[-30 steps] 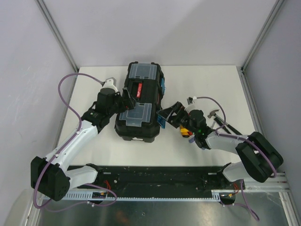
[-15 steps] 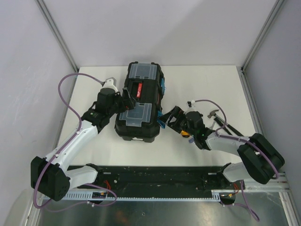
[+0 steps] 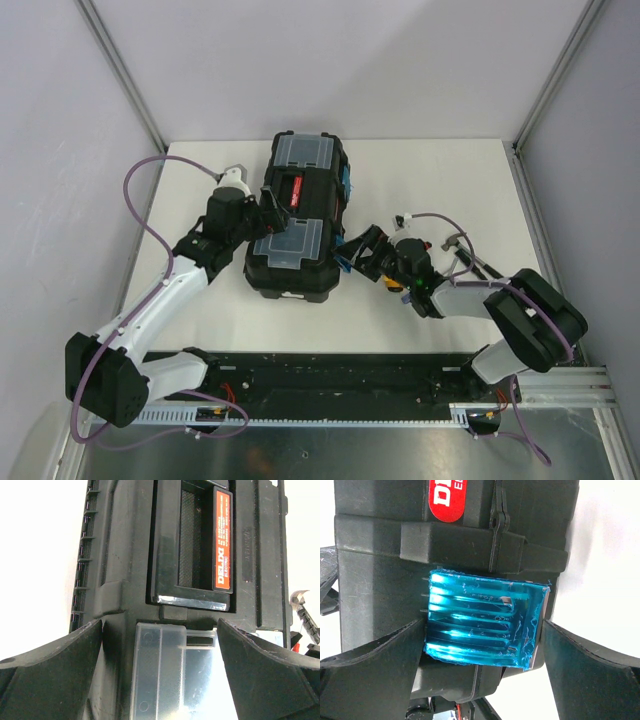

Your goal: Pack the tool kit

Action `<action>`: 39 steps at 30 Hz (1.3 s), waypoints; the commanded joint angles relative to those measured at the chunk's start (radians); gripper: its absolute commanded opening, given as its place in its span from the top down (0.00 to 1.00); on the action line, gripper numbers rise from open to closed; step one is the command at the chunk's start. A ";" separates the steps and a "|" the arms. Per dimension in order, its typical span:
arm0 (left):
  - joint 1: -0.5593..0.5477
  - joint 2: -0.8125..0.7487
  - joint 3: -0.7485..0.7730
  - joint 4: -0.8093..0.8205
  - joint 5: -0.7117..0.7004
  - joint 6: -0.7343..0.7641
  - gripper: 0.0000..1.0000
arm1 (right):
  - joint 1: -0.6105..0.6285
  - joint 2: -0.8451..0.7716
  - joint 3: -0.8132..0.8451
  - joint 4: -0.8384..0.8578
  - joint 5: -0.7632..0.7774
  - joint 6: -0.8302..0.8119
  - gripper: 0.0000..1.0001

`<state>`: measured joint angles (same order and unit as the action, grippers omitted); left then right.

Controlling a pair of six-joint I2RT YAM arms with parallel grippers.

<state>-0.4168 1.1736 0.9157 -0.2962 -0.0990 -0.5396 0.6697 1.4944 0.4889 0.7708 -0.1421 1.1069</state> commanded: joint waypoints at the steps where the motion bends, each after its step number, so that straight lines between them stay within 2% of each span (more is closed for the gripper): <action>1: -0.024 0.049 -0.081 -0.324 0.012 0.102 0.02 | 0.012 -0.021 0.013 0.219 -0.057 0.049 0.01; 8: -0.023 0.061 -0.083 -0.324 0.015 0.102 0.02 | -0.002 -0.040 -0.020 0.340 -0.060 0.098 0.01; 15: -0.023 0.073 -0.082 -0.325 0.018 0.107 0.02 | -0.015 0.060 -0.018 0.528 -0.126 0.174 0.01; 20: -0.023 0.072 -0.085 -0.324 0.014 0.110 0.02 | -0.010 0.043 -0.019 0.413 -0.095 0.141 0.01; 28: -0.023 0.083 -0.080 -0.325 0.016 0.111 0.02 | -0.012 0.039 0.013 0.493 -0.134 0.173 0.01; 39: -0.024 0.082 -0.086 -0.323 0.020 0.110 0.02 | -0.019 -0.077 0.047 0.403 -0.157 0.164 0.01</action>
<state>-0.4168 1.1763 0.9154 -0.2947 -0.0982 -0.5385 0.6289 1.5143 0.4305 0.9390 -0.1928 1.2335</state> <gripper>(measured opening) 0.979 0.993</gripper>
